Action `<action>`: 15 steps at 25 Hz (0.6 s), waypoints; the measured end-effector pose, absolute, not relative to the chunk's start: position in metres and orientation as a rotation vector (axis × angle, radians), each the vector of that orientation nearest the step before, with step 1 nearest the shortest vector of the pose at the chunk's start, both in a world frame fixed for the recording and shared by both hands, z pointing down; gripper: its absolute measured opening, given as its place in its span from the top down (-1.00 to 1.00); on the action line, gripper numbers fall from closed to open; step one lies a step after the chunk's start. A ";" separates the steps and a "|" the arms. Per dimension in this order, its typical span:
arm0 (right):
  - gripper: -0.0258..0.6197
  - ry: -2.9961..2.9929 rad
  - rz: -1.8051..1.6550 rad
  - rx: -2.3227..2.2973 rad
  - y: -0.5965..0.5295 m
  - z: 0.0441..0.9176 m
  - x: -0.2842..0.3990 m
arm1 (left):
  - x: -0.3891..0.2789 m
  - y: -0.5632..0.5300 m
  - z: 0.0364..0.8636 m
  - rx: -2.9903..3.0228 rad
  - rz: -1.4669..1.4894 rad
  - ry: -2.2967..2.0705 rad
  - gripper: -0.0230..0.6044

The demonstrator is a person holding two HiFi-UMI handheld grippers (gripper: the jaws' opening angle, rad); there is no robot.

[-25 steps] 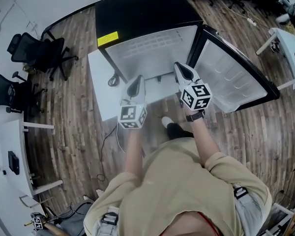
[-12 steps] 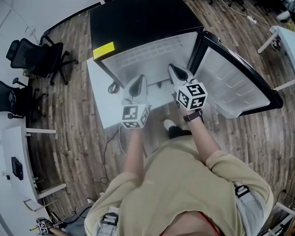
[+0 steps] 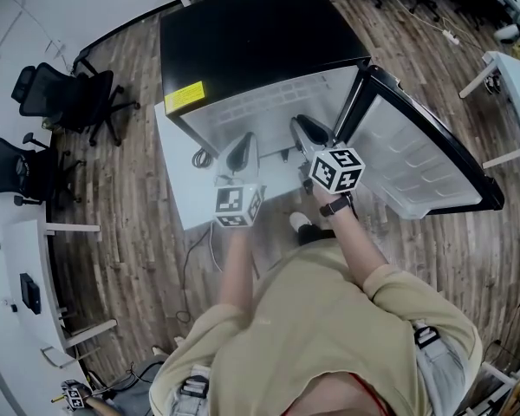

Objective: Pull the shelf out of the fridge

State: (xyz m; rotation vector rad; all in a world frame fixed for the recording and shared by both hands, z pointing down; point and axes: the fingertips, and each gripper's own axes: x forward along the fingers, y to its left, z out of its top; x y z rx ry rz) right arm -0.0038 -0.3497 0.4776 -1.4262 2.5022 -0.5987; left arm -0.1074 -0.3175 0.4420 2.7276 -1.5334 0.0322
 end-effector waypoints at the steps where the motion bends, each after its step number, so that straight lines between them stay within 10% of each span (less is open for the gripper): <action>1: 0.73 2.490 -0.609 -1.413 -0.352 0.478 -0.004 | -0.107 -0.319 0.444 2.726 0.040 -1.535 0.92; 15: 0.46 2.246 -0.976 -1.206 -0.388 0.512 -0.016 | -0.112 -0.339 0.450 2.668 0.020 -1.552 0.92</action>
